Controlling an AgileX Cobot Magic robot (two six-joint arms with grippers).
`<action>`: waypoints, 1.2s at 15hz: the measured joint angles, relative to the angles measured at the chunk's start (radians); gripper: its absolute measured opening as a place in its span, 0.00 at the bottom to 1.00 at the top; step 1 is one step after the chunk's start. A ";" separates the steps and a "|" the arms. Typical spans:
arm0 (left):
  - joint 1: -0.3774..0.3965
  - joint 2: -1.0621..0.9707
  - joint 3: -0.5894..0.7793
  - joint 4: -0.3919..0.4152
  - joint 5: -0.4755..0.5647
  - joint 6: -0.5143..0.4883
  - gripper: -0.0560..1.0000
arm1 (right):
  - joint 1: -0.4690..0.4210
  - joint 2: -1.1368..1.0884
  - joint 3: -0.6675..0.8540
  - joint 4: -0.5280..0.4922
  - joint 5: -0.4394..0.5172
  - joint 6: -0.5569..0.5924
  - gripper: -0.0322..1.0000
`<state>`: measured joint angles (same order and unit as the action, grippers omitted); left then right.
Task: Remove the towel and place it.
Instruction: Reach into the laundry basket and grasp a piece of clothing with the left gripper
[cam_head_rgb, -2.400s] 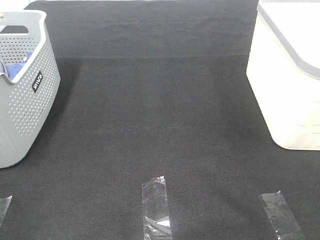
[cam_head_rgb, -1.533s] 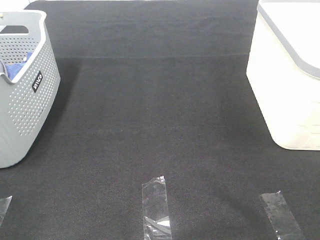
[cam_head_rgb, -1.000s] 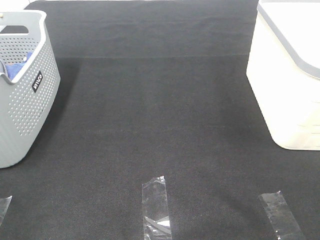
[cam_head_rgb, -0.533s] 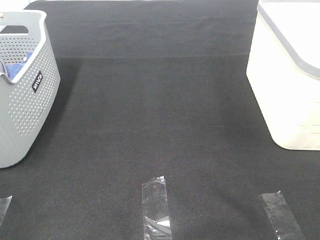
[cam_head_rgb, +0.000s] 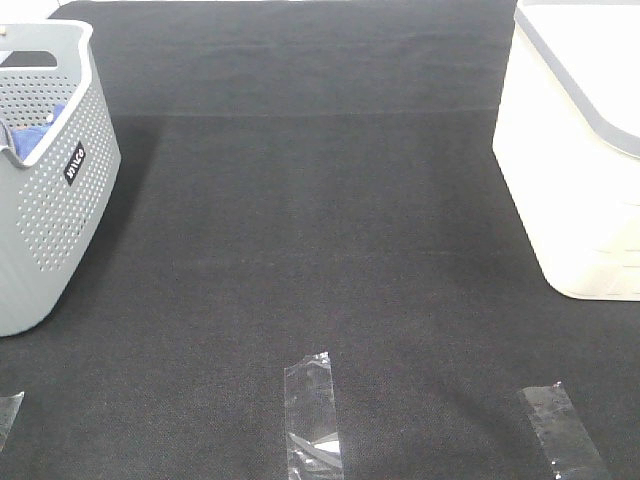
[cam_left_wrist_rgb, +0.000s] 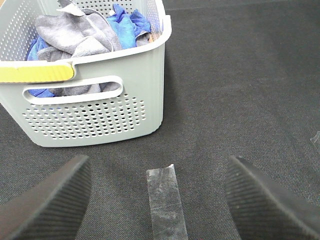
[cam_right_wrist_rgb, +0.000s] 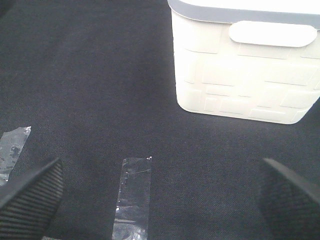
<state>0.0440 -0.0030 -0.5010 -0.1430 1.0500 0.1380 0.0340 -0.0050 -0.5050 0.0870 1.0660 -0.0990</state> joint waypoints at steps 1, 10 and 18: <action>0.000 0.000 0.000 0.000 0.000 0.000 0.72 | 0.000 0.000 0.000 0.000 0.000 0.000 0.97; 0.000 0.000 0.000 0.000 0.000 0.000 0.72 | 0.000 0.000 0.000 0.000 0.000 0.000 0.97; 0.000 0.000 -0.001 0.001 -0.004 0.000 0.72 | 0.000 0.000 0.000 0.000 0.000 0.000 0.97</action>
<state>0.0440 -0.0030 -0.5020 -0.1420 1.0460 0.1380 0.0340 -0.0050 -0.5050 0.0870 1.0660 -0.0990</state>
